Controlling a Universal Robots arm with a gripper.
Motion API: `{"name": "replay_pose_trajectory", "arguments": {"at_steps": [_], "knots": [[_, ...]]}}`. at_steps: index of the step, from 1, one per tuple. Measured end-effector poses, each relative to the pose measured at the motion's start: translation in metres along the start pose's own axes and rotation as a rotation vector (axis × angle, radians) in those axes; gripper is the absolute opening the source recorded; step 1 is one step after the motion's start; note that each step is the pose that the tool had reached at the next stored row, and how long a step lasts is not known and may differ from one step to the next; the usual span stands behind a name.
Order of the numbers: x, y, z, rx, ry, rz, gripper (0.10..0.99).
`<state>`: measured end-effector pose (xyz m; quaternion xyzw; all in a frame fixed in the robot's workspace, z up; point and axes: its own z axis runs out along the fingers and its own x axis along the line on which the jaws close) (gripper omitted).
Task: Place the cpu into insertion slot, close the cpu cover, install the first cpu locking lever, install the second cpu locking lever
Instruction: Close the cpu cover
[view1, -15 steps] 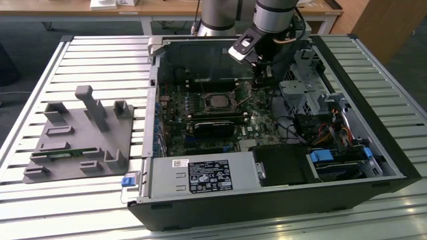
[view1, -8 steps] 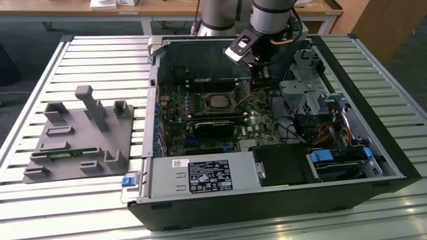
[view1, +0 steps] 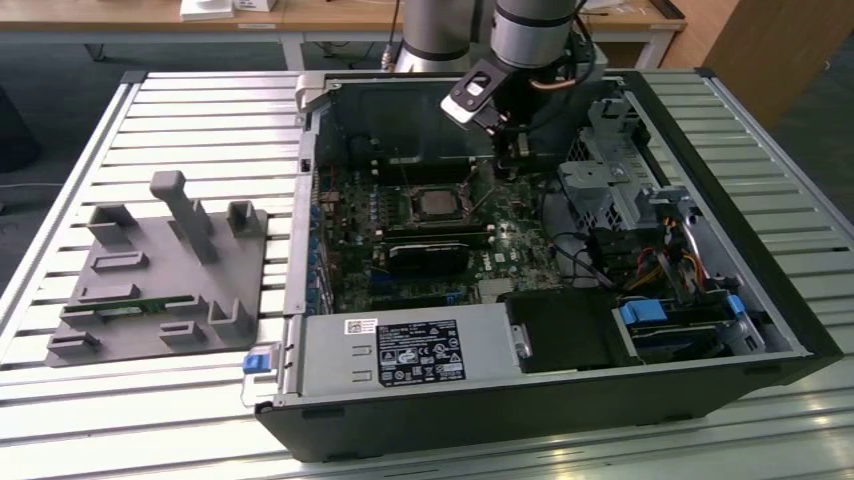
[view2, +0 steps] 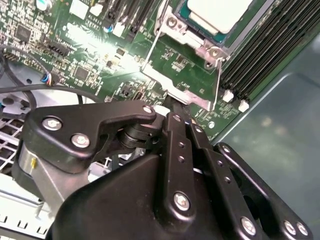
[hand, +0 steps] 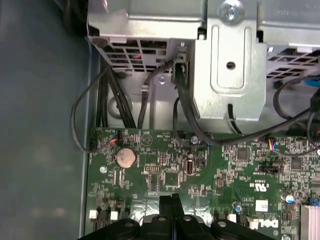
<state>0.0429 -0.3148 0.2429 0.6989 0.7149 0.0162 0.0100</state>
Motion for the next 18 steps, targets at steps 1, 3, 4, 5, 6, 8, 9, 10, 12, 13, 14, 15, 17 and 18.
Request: {"name": "replay_pose_trajectory", "arguments": {"at_steps": [1,3,4,5,6,8,9,10,12,13,14,15,17,18], "knots": [[0.0,-0.0006,0.0,0.0,0.0001,0.0,0.106],[0.0001,-0.0015,0.0,0.0,0.0,0.0,0.106],[0.0001,-0.0021,-0.0001,0.0,0.0,0.0,0.106],[0.0001,-0.0027,-0.0001,0.0,0.0001,0.0,0.106],[0.0001,-0.0035,-0.0001,0.0,0.0001,0.0,0.106],[0.0002,-0.0051,-0.0002,0.0,-0.0001,0.0,0.106],[0.0002,-0.006,-0.0002,0.0,0.0,0.0,0.106],[0.0002,-0.0067,-0.0002,0.0,0.0,0.0,0.106],[0.0002,-0.0081,-0.0003,0.0,0.0,0.0,0.106],[0.0002,-0.0089,-0.0003,0.0,-0.0001,0.0,0.106],[0.0003,-0.0097,-0.0003,0.0,0.0,0.0,0.106],[0.0003,-0.0105,-0.0004,0.0,0.0,0.0,0.106],[0.0003,-0.012,-0.0004,0.0,0.0001,0.0,0.106],[0.0003,-0.0126,-0.0005,0.0,0.0,0.0,0.106]]}}
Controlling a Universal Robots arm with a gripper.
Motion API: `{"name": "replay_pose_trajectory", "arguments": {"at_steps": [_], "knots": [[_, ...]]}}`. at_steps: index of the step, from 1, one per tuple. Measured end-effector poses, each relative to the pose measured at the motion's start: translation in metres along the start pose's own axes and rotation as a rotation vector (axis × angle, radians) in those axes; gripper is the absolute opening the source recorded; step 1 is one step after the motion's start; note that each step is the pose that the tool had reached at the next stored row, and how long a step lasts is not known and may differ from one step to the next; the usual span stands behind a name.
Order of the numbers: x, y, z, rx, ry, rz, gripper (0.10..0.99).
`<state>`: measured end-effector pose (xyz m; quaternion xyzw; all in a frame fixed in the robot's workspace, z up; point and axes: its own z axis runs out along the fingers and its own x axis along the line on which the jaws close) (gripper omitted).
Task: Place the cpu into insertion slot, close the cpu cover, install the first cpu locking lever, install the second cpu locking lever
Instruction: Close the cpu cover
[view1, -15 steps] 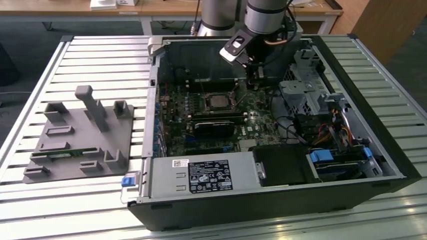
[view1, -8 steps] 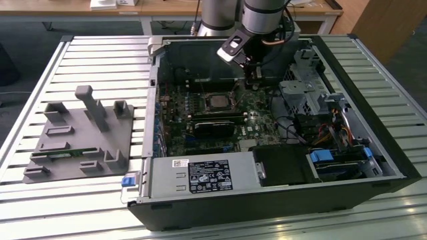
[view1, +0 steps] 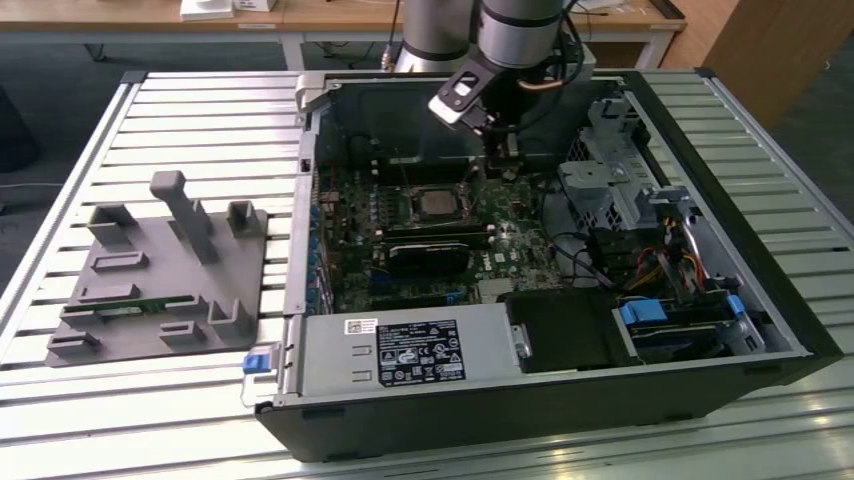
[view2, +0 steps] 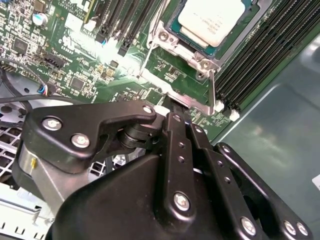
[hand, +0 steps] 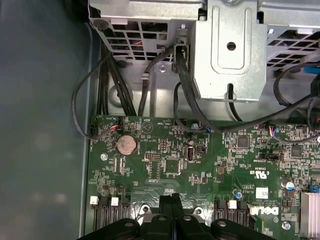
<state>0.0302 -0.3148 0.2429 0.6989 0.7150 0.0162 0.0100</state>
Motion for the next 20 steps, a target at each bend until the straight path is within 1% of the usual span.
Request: {"name": "replay_pose_trajectory", "arguments": {"at_steps": [20], "knots": [[0.0003,-0.0118,-0.0004,0.0,0.0001,0.0,0.106]]}}
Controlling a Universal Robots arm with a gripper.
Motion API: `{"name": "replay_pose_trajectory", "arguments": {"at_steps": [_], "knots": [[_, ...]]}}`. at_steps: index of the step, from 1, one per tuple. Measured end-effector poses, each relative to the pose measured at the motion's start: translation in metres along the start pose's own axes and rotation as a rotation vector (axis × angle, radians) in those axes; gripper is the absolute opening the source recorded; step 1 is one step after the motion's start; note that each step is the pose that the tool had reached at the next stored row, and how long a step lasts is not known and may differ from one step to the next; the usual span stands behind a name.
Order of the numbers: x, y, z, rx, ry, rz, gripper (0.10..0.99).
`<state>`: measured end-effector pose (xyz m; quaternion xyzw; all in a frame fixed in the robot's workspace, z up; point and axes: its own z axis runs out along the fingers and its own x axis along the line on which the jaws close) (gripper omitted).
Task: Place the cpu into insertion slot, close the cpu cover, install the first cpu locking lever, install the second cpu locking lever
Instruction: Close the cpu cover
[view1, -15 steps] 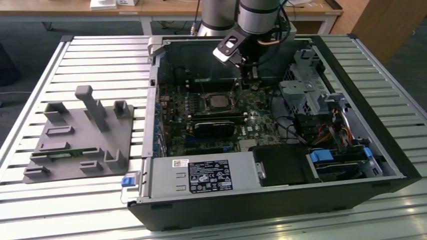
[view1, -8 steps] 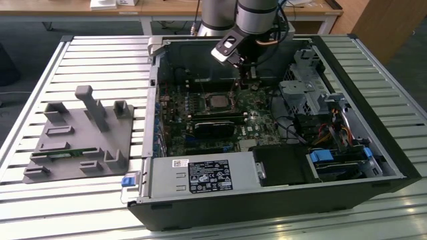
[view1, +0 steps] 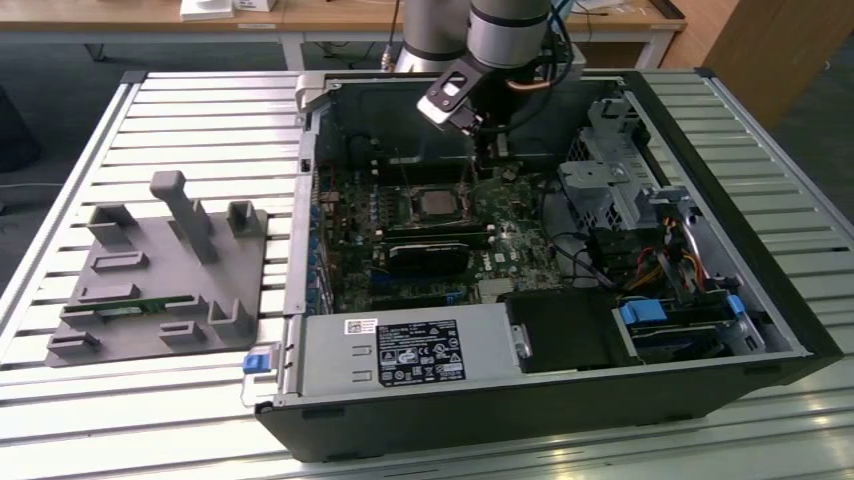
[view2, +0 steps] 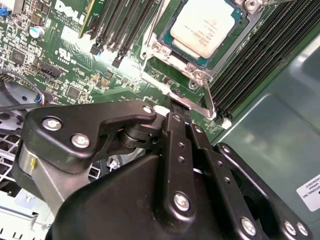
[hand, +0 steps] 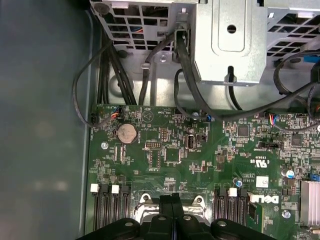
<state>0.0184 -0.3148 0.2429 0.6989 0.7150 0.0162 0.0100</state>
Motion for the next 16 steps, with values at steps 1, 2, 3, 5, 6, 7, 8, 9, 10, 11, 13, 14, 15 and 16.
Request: {"name": "replay_pose_trajectory", "arguments": {"at_steps": [1,2,3,5,6,7,8,9,10,11,13,14,15,16], "knots": [[0.0,-0.0007,0.0,0.0,-0.0001,0.0,0.106],[0.0,-0.0012,-0.0001,0.0,0.0,0.0,0.106],[0.0,-0.0017,-0.0001,0.0,-0.0001,0.0,0.106],[0.0001,-0.0027,-0.0001,0.0,-0.0001,0.0,0.106],[0.0001,-0.0032,-0.0001,0.0,0.0,0.0,0.106],[0.0001,-0.0037,-0.0001,0.0,0.0,0.0,0.106],[0.0001,-0.0041,-0.0002,0.0,-0.0001,0.0,0.106],[0.0001,-0.0044,-0.0002,0.0,0.0,0.0,0.106],[0.0001,-0.0047,-0.0002,0.0,-0.0001,0.0,0.106],[0.0001,-0.0051,-0.0002,0.0,0.0,0.0,0.106],[0.0001,-0.0058,-0.0002,0.0,0.0,0.0,0.106],[0.0001,-0.0061,-0.0003,0.0,-0.0001,0.0,0.106],[0.0001,-0.0064,-0.0003,0.0,0.0,0.0,0.106],[0.0002,-0.0068,-0.0003,0.0,0.0,0.0,0.106]]}}
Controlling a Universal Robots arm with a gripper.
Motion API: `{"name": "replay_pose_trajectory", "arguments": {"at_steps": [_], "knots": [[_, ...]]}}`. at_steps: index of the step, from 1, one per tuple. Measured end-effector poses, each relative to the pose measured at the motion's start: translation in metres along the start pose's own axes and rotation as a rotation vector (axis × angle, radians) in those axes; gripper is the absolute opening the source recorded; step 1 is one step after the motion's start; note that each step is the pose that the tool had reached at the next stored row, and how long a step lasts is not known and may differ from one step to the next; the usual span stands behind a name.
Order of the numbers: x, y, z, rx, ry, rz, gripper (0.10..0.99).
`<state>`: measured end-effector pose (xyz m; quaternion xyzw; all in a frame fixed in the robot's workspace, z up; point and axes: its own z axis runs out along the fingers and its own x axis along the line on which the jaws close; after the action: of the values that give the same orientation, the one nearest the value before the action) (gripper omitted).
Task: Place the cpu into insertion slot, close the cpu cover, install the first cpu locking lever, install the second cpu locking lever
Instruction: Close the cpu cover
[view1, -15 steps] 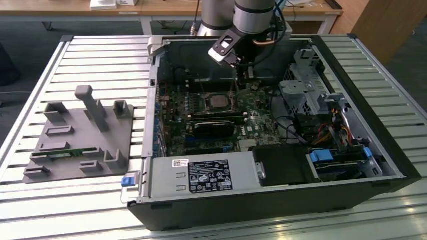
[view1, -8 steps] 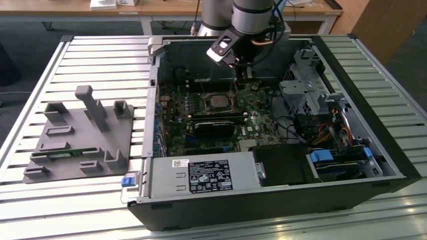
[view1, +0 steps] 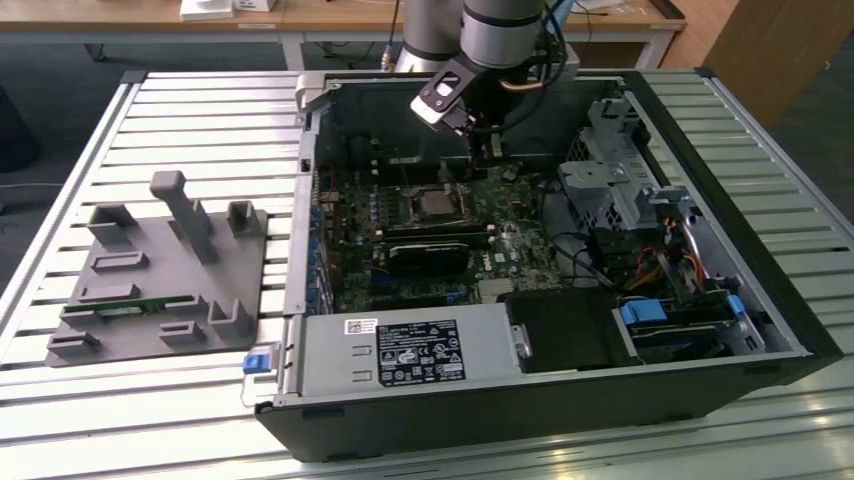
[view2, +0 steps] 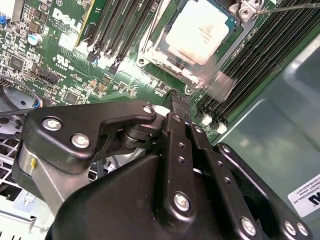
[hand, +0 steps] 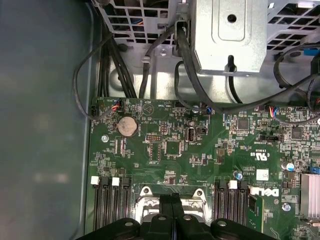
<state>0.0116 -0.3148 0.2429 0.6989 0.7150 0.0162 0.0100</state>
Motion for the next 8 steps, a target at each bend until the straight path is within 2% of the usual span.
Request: {"name": "replay_pose_trajectory", "arguments": {"at_steps": [5,8], "knots": [[0.0001,-0.003,-0.0001,0.0,0.0,0.0,0.106],[0.0002,-0.0079,0.0002,0.0,0.0,0.0,0.106]]}}
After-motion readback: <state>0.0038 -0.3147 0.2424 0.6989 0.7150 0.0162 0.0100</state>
